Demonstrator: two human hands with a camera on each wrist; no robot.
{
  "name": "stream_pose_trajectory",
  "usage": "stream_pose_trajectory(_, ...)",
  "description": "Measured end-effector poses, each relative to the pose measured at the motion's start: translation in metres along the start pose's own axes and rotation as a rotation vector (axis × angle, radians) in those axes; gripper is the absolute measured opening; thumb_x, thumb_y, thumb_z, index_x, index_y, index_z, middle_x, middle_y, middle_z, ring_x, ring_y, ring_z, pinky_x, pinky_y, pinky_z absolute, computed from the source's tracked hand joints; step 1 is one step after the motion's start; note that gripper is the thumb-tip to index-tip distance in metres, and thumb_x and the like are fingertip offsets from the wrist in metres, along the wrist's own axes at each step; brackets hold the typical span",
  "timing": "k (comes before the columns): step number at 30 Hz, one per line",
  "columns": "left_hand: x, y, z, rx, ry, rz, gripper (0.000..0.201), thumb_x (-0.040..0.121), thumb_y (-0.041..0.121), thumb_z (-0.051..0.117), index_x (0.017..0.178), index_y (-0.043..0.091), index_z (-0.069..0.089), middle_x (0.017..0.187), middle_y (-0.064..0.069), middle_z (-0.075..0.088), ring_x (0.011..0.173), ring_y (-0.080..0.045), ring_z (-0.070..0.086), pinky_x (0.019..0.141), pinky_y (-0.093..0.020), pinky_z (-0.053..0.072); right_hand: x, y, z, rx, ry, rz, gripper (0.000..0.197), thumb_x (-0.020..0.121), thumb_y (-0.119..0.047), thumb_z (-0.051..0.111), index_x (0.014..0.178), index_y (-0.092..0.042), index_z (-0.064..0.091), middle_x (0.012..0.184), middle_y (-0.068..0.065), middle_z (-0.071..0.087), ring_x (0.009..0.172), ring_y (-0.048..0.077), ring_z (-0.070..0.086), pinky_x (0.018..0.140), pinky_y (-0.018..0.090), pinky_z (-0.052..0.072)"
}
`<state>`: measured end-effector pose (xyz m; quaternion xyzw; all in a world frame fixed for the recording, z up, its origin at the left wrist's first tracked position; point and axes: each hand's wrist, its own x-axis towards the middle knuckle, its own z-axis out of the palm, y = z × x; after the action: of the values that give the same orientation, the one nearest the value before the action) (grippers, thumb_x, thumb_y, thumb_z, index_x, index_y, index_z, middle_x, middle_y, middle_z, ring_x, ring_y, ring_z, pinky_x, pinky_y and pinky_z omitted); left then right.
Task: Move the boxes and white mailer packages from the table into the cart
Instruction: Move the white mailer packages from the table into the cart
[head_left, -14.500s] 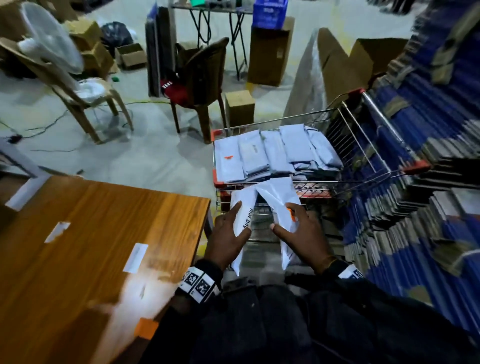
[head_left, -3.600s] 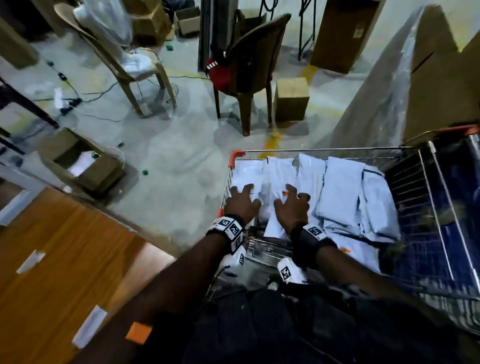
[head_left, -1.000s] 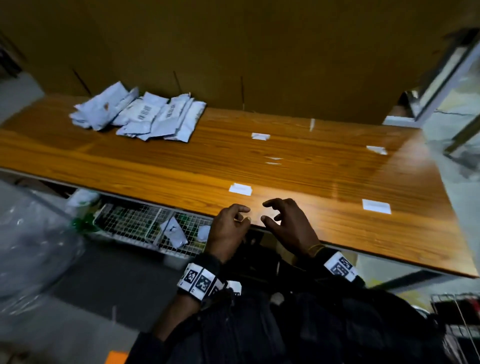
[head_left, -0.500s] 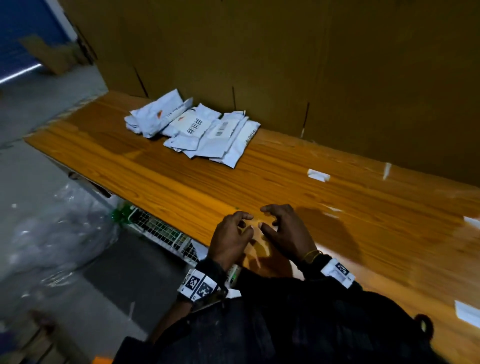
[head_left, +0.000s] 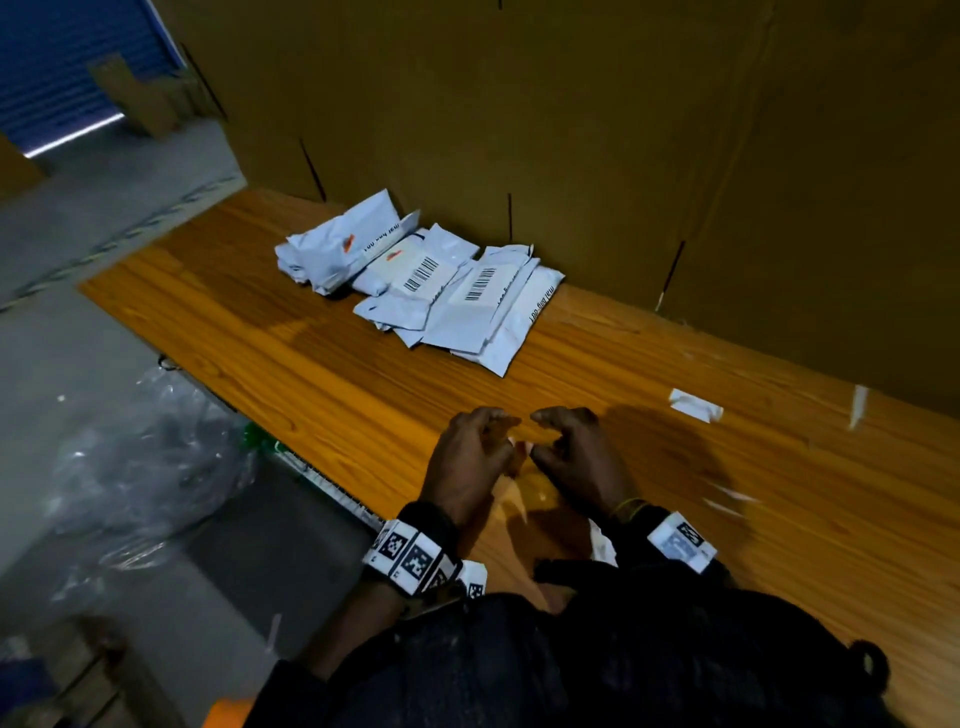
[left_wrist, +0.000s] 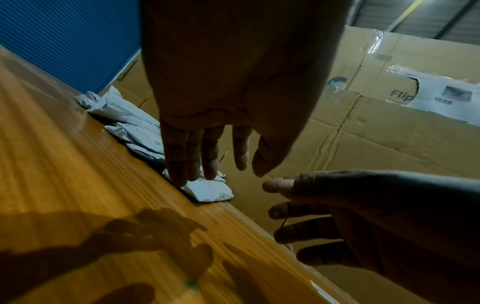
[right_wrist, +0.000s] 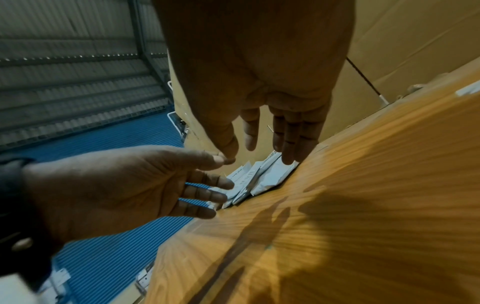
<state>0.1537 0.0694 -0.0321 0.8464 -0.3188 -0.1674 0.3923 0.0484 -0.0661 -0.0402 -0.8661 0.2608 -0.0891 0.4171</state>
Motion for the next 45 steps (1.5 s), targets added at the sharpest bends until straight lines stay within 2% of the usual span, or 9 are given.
stream_pose_trajectory(4,0.036,-0.007,-0.015,0.037,0.016,0.026,0.041,0.09,0.026,0.065,0.129,0.031,0.055,0.131,-0.001,0.051,0.12,-0.016,0.049,0.09,-0.021,0.038,0.024,-0.006,0.007,-0.021,0.019,0.032,0.043,0.086,-0.03,0.068,0.128,-0.027,0.057,0.124,0.007,0.052,0.096,0.021,0.063,0.091,0.035,0.05)
stream_pose_trajectory(13,0.127,-0.035,-0.056,0.036,0.019,0.101,0.054,0.087,0.024,0.068,0.137,0.022,0.049,0.135,-0.005,0.05,0.13,-0.019,0.041,0.1,-0.02,0.032,0.088,-0.028,0.037,-0.045,0.061,0.107,0.052,0.086,-0.025,0.067,0.135,-0.021,0.052,0.129,0.012,0.048,0.115,0.03,0.054,0.099,0.04,0.044)
stream_pose_trajectory(21,0.199,-0.065,-0.067,0.003,-0.072,0.138,0.062,0.095,0.04,0.058,0.149,0.022,0.032,0.144,-0.009,0.039,0.134,-0.023,0.037,0.107,-0.028,0.032,0.122,-0.047,0.069,-0.017,0.18,0.202,0.054,0.09,-0.022,0.066,0.14,-0.025,0.046,0.135,0.008,0.044,0.12,0.024,0.05,0.096,0.025,0.039)
stream_pose_trajectory(27,0.262,-0.048,-0.047,0.14,-0.276,0.013,0.079,0.093,0.057,0.049,0.155,0.033,0.007,0.157,-0.017,0.016,0.145,-0.038,0.019,0.116,-0.054,0.022,0.128,-0.053,0.082,-0.008,0.276,0.24,0.055,0.09,-0.017,0.065,0.141,-0.023,0.046,0.127,0.01,0.048,0.116,0.024,0.051,0.091,0.021,0.037)
stream_pose_trajectory(31,0.288,-0.036,-0.038,0.264,-0.381,-0.098,0.09,0.088,0.068,0.047,0.154,0.036,-0.005,0.161,-0.021,-0.001,0.144,-0.049,0.009,0.113,-0.064,0.018,0.139,-0.056,0.079,-0.041,0.331,0.244,0.052,0.093,-0.026,0.062,0.141,-0.023,0.045,0.126,0.009,0.049,0.112,0.023,0.053,0.086,0.025,0.041)
stream_pose_trajectory(36,0.306,-0.037,-0.037,0.401,-0.366,-0.06,0.089,0.086,0.057,0.056,0.153,0.038,0.001,0.152,-0.025,0.021,0.138,-0.045,0.024,0.106,-0.057,0.029,0.163,-0.055,0.074,-0.108,0.351,0.279,0.052,0.094,-0.027,0.059,0.143,-0.024,0.041,0.129,0.012,0.049,0.113,0.027,0.054,0.089,0.029,0.042)
stream_pose_trajectory(39,0.314,-0.048,-0.048,0.267,-0.341,-0.039,0.083,0.087,0.047,0.058,0.153,0.039,0.008,0.144,-0.024,0.033,0.13,-0.044,0.036,0.104,-0.049,0.034,0.181,-0.05,0.072,-0.161,0.376,0.276,0.052,0.095,-0.03,0.058,0.143,-0.021,0.041,0.128,0.013,0.049,0.117,0.028,0.049,0.093,0.028,0.038)
stream_pose_trajectory(42,0.312,-0.063,-0.064,0.023,-0.263,-0.045,0.078,0.086,0.038,0.063,0.152,0.037,0.02,0.14,-0.023,0.041,0.124,-0.042,0.046,0.103,-0.043,0.037,0.201,-0.049,0.071,-0.196,0.392,0.317,0.057,0.093,-0.036,0.057,0.145,-0.027,0.038,0.135,0.014,0.043,0.123,0.033,0.046,0.098,0.041,0.043)
stream_pose_trajectory(45,0.306,-0.072,-0.079,0.033,-0.183,0.002,0.076,0.086,0.037,0.064,0.151,0.038,0.024,0.137,-0.021,0.04,0.123,-0.041,0.045,0.102,-0.044,0.037,0.222,-0.06,0.068,-0.339,0.375,0.378,0.062,0.091,-0.041,0.057,0.148,-0.031,0.033,0.147,0.016,0.032,0.127,0.038,0.042,0.098,0.047,0.044)
